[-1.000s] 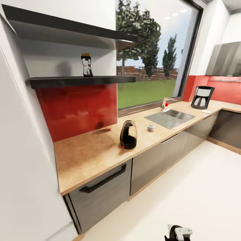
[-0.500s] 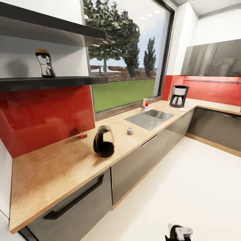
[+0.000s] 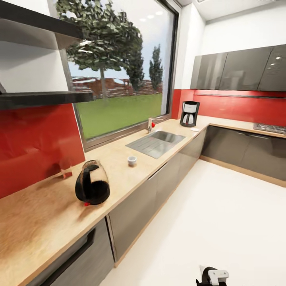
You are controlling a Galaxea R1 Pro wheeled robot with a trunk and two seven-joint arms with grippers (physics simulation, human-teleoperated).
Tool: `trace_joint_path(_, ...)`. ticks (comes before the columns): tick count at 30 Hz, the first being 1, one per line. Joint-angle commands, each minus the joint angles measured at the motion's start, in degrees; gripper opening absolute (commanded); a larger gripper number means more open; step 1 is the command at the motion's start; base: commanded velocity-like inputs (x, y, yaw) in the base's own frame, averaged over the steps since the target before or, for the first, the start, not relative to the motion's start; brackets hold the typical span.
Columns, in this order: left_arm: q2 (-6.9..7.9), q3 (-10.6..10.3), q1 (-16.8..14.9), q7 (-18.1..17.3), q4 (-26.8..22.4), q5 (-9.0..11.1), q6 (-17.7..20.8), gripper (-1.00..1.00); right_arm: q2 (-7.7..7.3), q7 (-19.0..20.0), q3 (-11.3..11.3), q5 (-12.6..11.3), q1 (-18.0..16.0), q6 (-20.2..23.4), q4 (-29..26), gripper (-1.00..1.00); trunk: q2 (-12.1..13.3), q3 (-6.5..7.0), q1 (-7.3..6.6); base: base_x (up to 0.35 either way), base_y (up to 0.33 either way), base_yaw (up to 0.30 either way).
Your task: Set up a coffee station on the kitchen countertop: keep the coffee maker on the countertop, move the bottle of coffee from the kitchen shelf to the counter next to the coffee maker, place a paper coffee filter on top of the coffee maker, put the saucer next to the coffee maker with the coffee cup on the saucer, and place the electric kettle next to the coffee maker.
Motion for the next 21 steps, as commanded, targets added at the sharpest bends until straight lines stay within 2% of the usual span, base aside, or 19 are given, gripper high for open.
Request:
trace_joint_path(1,-0.01,0.5,0.0,-0.2,0.0,-0.5,-0.2,1.0,0.01,-0.1,-0.3,0.4,-0.1,-0.2,0.1,-1.0,-0.1,-0.13,0.06,0.302,-0.151,-0.3)
trace_joint_path(21,-0.08,0.5,-0.1,-0.2,0.0,-0.6,-0.2,1.0,0.03,-0.1,-0.3,0.4,-0.1,-0.2,0.1,-1.0,-0.1,-0.13,0.06,0.259,-0.223,-0.3)
